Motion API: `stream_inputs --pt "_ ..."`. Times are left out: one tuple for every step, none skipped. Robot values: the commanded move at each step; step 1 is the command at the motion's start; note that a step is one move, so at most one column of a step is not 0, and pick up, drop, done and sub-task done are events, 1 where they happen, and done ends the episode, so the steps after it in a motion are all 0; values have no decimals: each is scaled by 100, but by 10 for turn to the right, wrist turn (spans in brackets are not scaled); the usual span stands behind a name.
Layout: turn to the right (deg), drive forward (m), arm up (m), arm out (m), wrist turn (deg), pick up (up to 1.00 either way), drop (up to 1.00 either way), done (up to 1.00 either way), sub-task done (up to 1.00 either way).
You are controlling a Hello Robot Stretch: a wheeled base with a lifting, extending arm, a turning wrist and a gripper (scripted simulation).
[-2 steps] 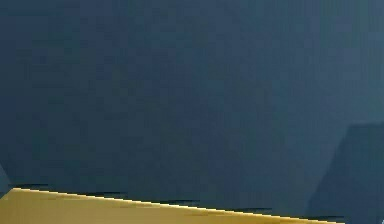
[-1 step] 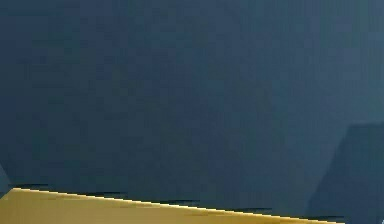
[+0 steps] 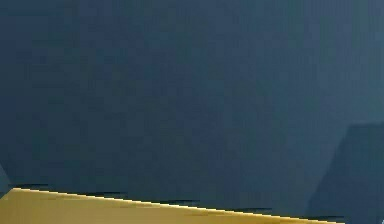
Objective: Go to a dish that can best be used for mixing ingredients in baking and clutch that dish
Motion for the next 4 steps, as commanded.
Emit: stream_inputs --pt "0 0 0 18 0 0 0 0 0" --pt "0 0 0 0 450 0 0 0 0" --pt "0 0 0 0 450 0 0 0 0" --pt "0 0 0 2 0 0 0 0 0"
